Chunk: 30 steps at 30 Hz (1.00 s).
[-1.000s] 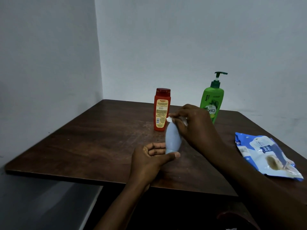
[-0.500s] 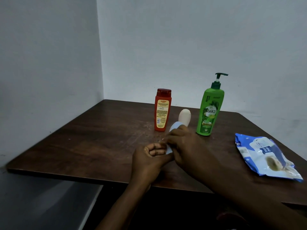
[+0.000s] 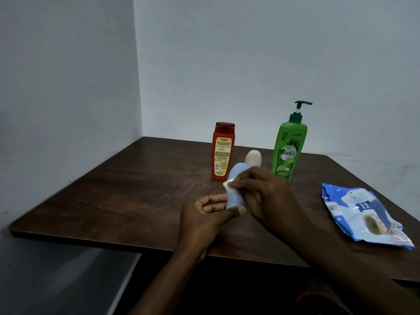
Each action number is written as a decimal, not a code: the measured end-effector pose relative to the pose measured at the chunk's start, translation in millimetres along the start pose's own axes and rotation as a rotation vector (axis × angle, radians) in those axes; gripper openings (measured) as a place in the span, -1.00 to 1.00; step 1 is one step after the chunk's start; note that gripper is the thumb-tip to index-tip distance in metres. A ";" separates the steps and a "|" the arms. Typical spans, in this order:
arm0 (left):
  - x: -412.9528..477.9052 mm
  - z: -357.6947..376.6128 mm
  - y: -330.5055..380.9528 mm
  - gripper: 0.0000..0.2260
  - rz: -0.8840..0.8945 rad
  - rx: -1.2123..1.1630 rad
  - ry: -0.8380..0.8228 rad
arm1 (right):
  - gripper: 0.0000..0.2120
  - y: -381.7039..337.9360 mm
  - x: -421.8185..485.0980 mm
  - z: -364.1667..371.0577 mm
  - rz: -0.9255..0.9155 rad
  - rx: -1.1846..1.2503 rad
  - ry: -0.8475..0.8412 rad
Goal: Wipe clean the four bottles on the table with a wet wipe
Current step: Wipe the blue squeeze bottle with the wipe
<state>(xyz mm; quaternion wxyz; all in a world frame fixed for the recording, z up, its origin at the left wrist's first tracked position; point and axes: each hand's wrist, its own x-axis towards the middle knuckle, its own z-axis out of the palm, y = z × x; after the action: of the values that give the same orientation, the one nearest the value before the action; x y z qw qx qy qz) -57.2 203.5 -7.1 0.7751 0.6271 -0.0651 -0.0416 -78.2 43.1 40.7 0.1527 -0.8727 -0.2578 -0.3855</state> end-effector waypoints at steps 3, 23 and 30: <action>-2.4 1.4 1.0 -0.58 0.006 -0.011 0.000 | -0.77 12.5 14.5 -2.6 0.084 0.019 0.119; -4.4 -2.0 7.1 -0.59 -0.013 -0.066 -0.006 | -0.65 -10.2 -30.4 13.6 0.172 0.239 0.130; -3.2 -2.6 5.8 -0.59 0.002 -0.059 -0.032 | -0.58 -7.3 -39.3 2.7 0.181 0.387 0.035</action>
<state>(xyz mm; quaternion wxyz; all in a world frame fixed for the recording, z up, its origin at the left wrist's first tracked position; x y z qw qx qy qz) -60.1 207.7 -2.1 0.7922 0.6030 -0.0771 -0.0528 -103.1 37.3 9.9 0.3557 -0.8399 -0.2448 -0.3287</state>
